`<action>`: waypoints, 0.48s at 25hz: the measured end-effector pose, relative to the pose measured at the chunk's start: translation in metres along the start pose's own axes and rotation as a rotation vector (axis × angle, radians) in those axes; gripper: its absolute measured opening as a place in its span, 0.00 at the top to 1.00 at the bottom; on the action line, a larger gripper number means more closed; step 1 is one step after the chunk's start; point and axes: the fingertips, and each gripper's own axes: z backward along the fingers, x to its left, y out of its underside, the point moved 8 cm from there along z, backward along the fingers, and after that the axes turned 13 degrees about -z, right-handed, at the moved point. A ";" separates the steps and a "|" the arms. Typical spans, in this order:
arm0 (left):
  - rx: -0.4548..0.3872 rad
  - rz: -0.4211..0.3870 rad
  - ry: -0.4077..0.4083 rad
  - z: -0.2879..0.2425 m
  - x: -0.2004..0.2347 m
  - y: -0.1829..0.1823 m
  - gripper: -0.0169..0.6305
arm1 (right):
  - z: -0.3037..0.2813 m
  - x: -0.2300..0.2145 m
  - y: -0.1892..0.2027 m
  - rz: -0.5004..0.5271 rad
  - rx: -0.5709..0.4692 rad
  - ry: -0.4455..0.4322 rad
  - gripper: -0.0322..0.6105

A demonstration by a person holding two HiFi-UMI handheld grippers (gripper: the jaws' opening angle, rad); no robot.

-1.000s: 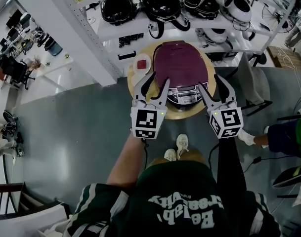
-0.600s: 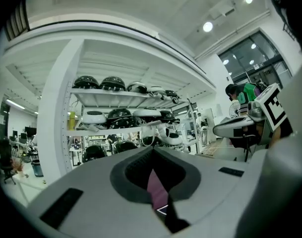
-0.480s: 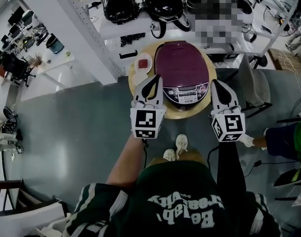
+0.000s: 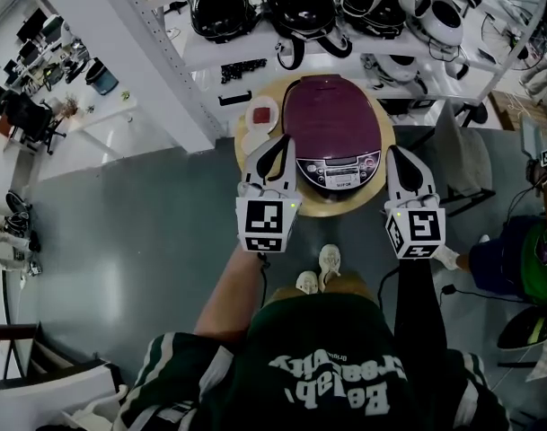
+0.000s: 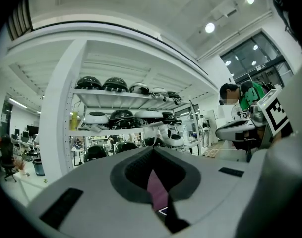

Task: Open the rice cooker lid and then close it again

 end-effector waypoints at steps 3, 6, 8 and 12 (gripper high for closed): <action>0.002 0.003 -0.005 0.001 0.001 0.000 0.97 | 0.000 0.000 0.001 0.000 0.001 -0.004 0.95; -0.002 0.004 -0.015 0.002 0.002 0.001 0.97 | -0.001 0.001 0.003 -0.003 -0.001 -0.007 0.95; -0.001 0.007 -0.023 0.002 0.002 0.001 0.97 | -0.001 0.001 0.003 -0.004 -0.002 -0.012 0.95; 0.005 0.007 -0.025 0.005 0.002 0.000 0.97 | 0.000 0.004 0.002 -0.005 0.002 -0.021 0.95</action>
